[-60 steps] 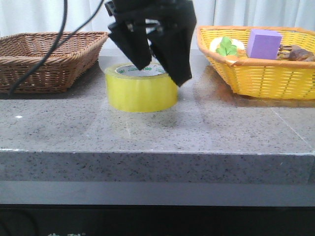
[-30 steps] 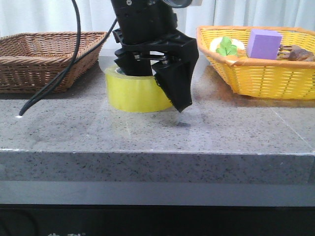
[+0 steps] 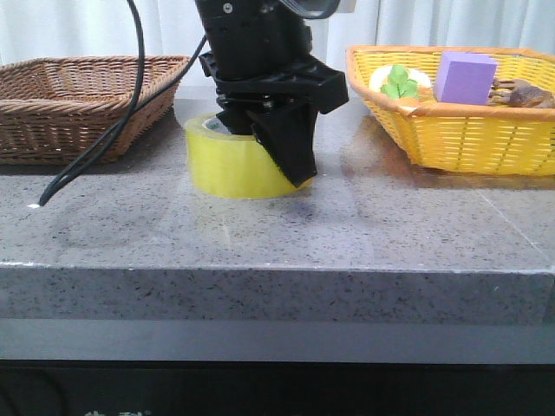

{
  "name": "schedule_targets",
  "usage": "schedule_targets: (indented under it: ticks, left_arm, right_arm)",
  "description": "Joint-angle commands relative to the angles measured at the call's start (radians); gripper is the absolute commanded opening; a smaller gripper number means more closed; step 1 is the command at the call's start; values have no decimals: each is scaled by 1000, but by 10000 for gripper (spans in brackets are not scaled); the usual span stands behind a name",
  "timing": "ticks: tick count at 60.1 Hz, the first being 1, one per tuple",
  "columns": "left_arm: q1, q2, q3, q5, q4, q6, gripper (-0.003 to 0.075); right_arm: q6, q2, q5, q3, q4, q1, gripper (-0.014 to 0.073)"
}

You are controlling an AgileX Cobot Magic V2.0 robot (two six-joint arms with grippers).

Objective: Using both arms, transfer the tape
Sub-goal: 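Lower the left gripper onto the tape roll rim and grasp it, then lift the tape roll with the left gripper toward the brown basket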

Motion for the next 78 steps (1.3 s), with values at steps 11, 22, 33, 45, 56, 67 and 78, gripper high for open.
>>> schedule_targets:
  ticks: [11,22,33,45,56,67,78]
  left_arm:
    - [-6,-53,-31,-23,-16,0,14]
    - [-6,-53,-33,-21,-10,0,8]
    - [-6,-53,-107,21,23,0,8]
    - [-6,-53,-269,116,116,-6,8]
    - [24,-53,-389,171,126,-12,8]
    - [95,-53,-464,180,126,-23,8]
    - [204,-53,-476,180,126,-94,8]
  right_arm:
    - [-10,-2,-69,-24,2,-6,423]
    - [-10,-2,-69,-24,2,-6,423]
    - [-10,-2,-69,-24,2,-6,423]
    - [-10,-2,-69,-24,2,-6,423]
    - [-10,-2,-69,-23,2,-6,423]
    - [-10,-2,-69,-23,2,-6,423]
    - [-10,-2,-69,-23,2,-6,423]
